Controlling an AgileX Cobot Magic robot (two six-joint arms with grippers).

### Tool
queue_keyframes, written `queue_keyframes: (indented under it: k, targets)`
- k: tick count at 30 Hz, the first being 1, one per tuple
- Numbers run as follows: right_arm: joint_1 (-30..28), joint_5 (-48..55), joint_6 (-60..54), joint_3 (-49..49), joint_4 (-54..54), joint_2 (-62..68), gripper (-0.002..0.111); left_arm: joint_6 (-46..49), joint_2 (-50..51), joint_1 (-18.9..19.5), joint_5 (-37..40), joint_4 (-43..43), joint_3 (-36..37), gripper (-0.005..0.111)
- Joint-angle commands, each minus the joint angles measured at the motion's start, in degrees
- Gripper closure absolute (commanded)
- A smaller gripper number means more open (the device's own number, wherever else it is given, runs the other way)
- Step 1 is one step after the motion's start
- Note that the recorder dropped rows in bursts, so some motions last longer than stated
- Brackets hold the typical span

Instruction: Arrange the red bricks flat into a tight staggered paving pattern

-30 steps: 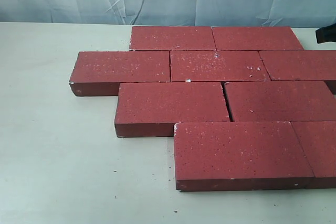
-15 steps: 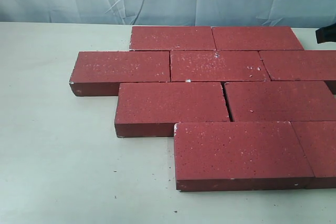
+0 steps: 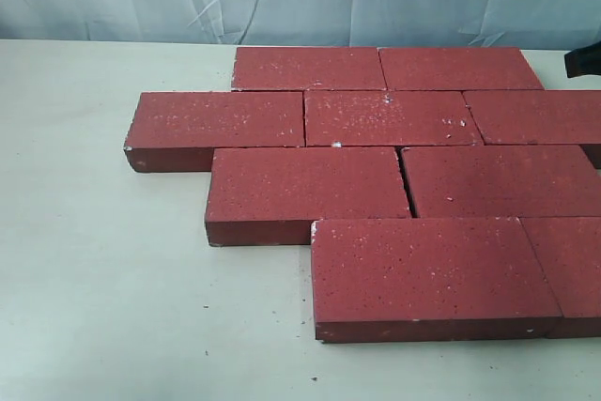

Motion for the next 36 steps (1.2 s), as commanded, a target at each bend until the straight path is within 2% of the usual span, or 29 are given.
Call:
queue_keyframes:
  k: [1,6,32,34,36]
  targets:
    - [-0.3,-0.7,0.0,0.1,0.1,-0.4,0.109,2.1,-0.4,-0.1,-1.1,-2.9,1.8,0.107]
    - [-0.3,-0.7,0.0,0.1,0.1,-0.4,0.109,2.1,-0.4,-0.1,0.7,-3.1,1.8,0.107]
    - [-0.3,-0.6,0.0,0.1,0.1,-0.4,0.109,2.4,-0.4,-0.1,0.1,-4.1,1.8,0.107]
    - [-0.3,-3.8,-0.2,0.1,0.1,-0.4,0.109,2.4,-0.4,-0.1,0.1,-4.1,1.8,0.107]
    - [-0.3,-11.4,0.2,1.0,2.4,-1.6,0.109,2.4,-0.4,-0.1,0.1,-4.1,1.8,0.107]
